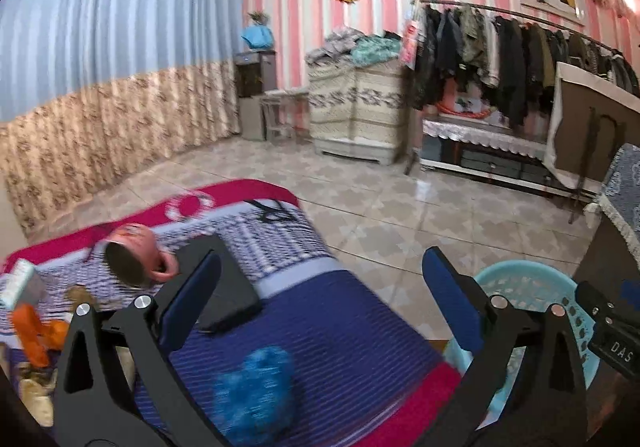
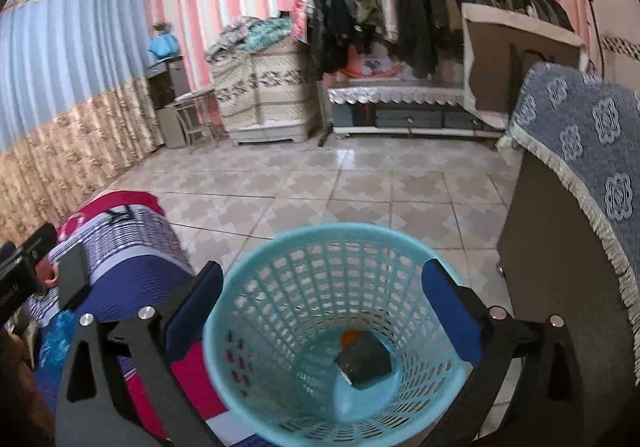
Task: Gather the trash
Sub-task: 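Move both tools back over the bed, then grasp the cream round lid with the left tool while the right tool grasps the blue bag, then carry the lid and bag over the blue basket and release them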
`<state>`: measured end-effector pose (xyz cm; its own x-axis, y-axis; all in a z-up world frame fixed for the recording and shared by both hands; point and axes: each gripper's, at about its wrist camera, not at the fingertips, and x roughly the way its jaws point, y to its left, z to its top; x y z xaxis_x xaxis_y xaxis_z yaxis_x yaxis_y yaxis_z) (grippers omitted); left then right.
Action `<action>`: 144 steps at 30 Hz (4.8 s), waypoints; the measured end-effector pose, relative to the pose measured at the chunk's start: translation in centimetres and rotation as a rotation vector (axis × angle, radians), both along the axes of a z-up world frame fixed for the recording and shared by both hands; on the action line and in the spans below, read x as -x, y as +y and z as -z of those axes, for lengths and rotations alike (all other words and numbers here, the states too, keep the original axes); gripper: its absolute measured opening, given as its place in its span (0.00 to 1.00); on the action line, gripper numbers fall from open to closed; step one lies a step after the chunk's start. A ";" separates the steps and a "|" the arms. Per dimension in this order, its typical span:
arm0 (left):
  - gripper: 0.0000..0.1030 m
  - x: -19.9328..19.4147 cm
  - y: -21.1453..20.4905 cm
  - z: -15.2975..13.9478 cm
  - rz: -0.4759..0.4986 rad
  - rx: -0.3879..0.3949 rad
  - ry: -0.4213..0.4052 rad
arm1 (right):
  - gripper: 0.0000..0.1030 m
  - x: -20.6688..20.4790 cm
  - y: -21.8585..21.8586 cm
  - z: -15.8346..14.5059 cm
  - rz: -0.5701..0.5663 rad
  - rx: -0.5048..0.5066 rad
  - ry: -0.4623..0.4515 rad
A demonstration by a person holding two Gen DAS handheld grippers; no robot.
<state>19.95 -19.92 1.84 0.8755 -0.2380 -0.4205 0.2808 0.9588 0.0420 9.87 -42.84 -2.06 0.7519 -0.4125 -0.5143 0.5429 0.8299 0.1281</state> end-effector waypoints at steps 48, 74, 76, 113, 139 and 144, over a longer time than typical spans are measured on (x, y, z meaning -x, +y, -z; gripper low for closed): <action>0.95 11.4 32.8 6.6 -0.539 -0.046 0.146 | 0.96 -1.8 18.8 -0.3 -0.541 0.053 -0.046; 0.71 4.5 29.5 10.6 -0.400 -0.111 0.340 | 0.96 -6.7 19.6 3.4 -0.564 0.091 0.120; 0.63 4.6 29.8 10.7 -0.391 -0.097 0.349 | 0.96 -7.5 20.5 4.1 -0.579 0.102 0.141; 0.60 5.5 18.9 -2.0 -0.202 0.002 0.031 | 0.37 0.0 11.6 -2.8 -0.366 0.085 -0.059; 0.60 3.6 -10.7 -2.3 0.303 0.021 0.020 | 0.37 7.4 -4.8 -0.7 0.086 -0.038 -0.098; 0.60 3.6 -13.6 0.6 0.383 -0.003 0.045 | 0.37 7.7 -6.0 -0.1 0.120 -0.046 -0.098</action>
<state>16.39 -33.48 1.20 0.7043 -0.5425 -0.4579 0.6199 0.7843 0.0244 2.18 -48.84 -1.99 0.7458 -0.4802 -0.4618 0.6212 0.7516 0.2216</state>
